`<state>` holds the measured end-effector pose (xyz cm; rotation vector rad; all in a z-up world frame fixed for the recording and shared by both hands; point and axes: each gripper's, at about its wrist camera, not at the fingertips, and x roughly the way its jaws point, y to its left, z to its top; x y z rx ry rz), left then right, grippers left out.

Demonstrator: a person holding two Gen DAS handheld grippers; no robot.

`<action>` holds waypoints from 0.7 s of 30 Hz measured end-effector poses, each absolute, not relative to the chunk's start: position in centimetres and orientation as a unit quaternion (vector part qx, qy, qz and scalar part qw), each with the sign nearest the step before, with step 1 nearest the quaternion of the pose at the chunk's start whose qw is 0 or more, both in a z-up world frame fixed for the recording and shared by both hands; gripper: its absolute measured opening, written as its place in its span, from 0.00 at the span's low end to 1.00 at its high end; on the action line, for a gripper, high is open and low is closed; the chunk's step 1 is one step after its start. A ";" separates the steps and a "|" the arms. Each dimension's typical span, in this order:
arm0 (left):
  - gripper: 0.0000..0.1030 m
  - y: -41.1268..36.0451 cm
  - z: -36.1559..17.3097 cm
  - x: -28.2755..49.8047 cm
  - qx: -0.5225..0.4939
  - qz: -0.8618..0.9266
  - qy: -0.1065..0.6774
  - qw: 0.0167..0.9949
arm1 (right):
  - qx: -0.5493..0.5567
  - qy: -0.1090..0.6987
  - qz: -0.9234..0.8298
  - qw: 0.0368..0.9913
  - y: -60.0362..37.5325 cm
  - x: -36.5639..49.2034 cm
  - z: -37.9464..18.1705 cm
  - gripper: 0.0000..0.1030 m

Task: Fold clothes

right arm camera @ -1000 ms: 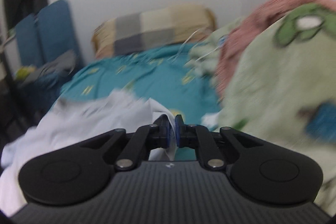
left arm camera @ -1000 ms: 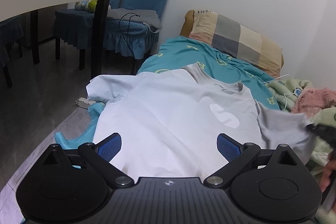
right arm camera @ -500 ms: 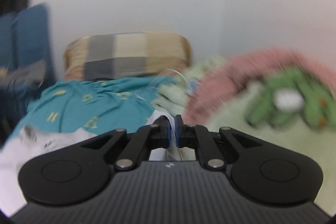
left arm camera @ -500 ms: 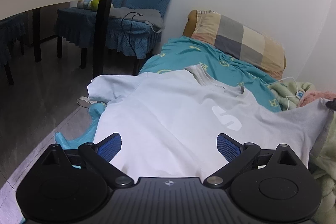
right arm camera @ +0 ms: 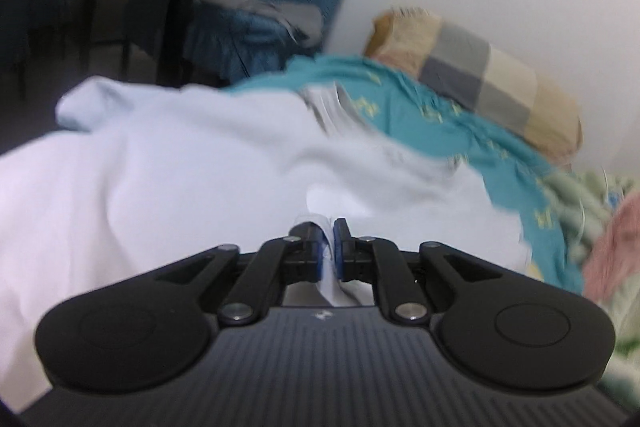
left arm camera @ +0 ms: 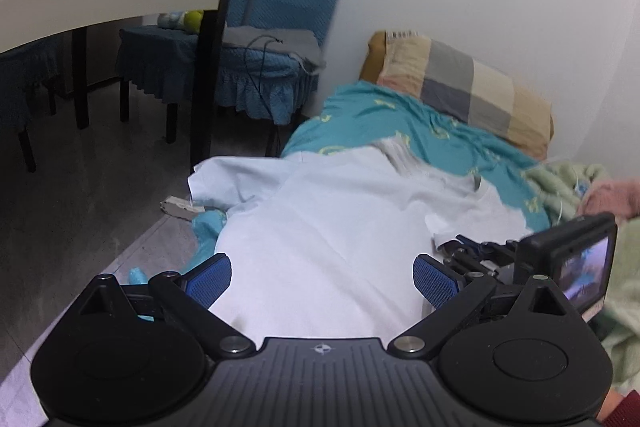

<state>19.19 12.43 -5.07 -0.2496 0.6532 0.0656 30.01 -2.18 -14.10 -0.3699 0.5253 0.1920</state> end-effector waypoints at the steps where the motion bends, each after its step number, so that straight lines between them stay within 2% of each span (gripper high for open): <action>1: 0.96 12.1 -5.2 19.2 -0.118 0.027 0.321 0.939 | -0.169 0.263 0.091 0.946 -2.6 29.8 -13.9 0.24; 3: 0.96 11.5 -5.3 19.2 -0.111 0.021 0.318 0.941 | -0.137 0.263 0.091 0.951 -4.1 28.9 -12.8 0.59; 5: 0.96 11.0 -5.0 18.8 -0.100 0.018 0.305 0.947 | -0.093 0.255 0.096 0.958 -5.8 27.1 -11.0 0.68; 14: 0.95 10.4 -4.1 16.9 -0.096 0.000 0.278 0.956 | 0.081 0.256 0.064 0.961 -15.4 13.0 -3.5 0.68; 21: 0.93 7.3 -4.4 14.9 -0.044 -0.050 0.271 0.960 | 0.138 0.226 0.029 0.964 -18.4 5.1 -1.9 0.68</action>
